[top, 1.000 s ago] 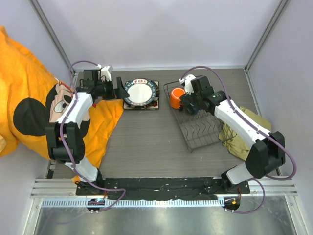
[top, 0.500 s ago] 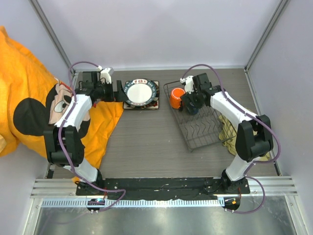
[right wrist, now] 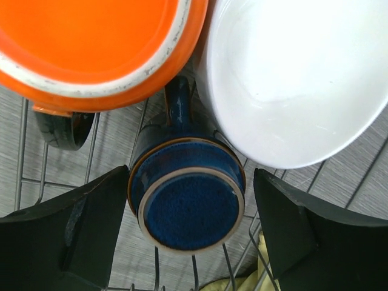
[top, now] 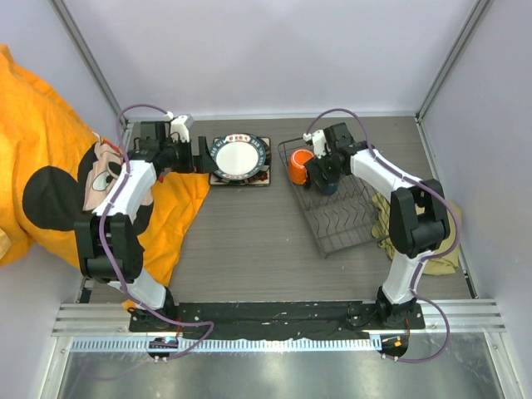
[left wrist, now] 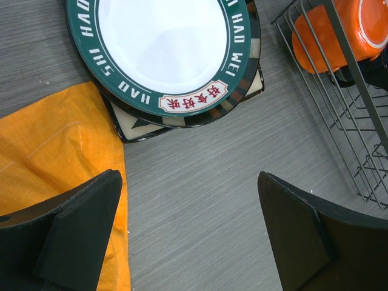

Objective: Unload the mixed dishes from the dish rack
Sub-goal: Pick up the cup from the dish rack.

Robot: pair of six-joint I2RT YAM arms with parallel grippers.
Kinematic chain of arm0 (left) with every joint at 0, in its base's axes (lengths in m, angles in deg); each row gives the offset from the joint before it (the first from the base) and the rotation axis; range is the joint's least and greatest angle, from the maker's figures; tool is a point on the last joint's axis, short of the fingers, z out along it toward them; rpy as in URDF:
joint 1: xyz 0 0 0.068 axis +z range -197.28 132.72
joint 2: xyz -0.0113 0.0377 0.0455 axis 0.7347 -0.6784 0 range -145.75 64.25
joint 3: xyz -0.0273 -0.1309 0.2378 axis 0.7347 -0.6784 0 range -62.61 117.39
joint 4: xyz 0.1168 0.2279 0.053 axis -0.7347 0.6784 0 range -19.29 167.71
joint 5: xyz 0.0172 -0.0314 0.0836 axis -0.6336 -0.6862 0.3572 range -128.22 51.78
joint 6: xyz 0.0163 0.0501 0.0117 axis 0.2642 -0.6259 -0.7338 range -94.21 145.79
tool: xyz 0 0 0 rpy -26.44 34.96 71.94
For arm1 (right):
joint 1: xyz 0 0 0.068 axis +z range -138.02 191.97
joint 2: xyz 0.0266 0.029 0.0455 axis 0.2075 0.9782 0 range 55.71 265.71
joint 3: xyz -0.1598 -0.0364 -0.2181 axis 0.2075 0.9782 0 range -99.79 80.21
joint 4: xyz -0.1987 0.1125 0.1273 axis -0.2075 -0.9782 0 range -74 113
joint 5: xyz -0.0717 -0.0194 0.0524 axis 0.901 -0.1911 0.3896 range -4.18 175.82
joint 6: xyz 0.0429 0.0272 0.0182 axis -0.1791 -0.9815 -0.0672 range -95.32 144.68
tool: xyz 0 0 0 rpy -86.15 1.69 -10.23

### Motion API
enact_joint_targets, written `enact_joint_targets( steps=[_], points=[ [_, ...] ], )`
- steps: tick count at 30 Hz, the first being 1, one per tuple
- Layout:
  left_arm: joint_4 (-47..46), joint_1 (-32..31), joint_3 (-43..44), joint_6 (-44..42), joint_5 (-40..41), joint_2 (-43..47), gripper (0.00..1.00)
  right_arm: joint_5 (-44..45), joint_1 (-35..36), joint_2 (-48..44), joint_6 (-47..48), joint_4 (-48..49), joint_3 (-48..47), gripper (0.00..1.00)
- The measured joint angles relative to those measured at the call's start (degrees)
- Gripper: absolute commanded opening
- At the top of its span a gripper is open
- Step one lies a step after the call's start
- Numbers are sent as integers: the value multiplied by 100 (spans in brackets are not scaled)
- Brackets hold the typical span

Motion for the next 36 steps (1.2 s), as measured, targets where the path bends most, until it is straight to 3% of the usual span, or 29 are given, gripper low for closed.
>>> enact_joint_targets(
  steps=[7, 13, 17, 27, 36],
  points=[
    [-2, 0, 0, 2, 0, -31, 100, -68, -7, 160, 26, 0, -4, 77],
    [-2, 0, 0, 2, -2, -63, 100, -164, -15, 162, 44, 11, -35, 53],
    [-2, 0, 0, 4, -4, -63, 100, -212, -35, 162, 44, -7, -52, 45],
    [-2, 0, 0, 7, -120, -63, 100, -297, -35, 90, 42, -271, -129, 31],
    [-4, 0, 15, 33, -492, -63, 100, -420, -35, -446, 35, -603, -424, 24]
  ],
)
